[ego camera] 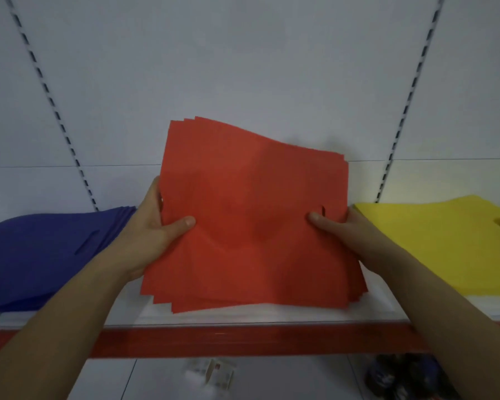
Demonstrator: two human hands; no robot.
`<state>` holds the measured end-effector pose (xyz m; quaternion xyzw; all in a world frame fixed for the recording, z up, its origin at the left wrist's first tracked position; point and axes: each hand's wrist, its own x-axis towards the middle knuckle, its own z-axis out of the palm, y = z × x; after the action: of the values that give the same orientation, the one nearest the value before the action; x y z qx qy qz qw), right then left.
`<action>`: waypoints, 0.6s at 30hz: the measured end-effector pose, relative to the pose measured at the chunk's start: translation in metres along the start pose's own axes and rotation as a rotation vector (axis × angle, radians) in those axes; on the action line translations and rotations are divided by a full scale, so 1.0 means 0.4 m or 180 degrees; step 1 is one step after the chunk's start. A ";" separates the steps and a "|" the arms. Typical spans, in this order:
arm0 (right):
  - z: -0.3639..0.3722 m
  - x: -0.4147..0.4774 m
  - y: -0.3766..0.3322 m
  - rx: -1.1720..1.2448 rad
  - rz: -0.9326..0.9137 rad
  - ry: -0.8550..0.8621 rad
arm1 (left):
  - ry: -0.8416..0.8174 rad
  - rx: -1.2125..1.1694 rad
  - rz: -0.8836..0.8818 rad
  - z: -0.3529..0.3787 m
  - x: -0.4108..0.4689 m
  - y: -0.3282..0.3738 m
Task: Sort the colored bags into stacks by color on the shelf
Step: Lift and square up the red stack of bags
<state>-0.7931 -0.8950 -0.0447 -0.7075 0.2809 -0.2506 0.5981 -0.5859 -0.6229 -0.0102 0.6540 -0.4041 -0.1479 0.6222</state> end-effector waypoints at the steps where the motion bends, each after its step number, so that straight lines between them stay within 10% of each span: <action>1: 0.005 -0.006 -0.011 0.0279 -0.0028 0.0007 | 0.0105 -0.0035 0.0024 -0.006 0.002 -0.001; 8: 0.037 -0.024 -0.101 0.0193 -0.1374 0.0786 | 0.0973 0.0524 0.0711 0.014 0.000 0.029; 18: 0.098 -0.041 -0.027 0.0194 -0.1451 0.1093 | 0.1522 0.0273 0.0849 0.110 -0.049 -0.055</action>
<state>-0.7766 -0.8543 -0.0404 -0.6813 0.2041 -0.5031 0.4909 -0.6211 -0.6417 -0.0449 0.6371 -0.3342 0.1111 0.6856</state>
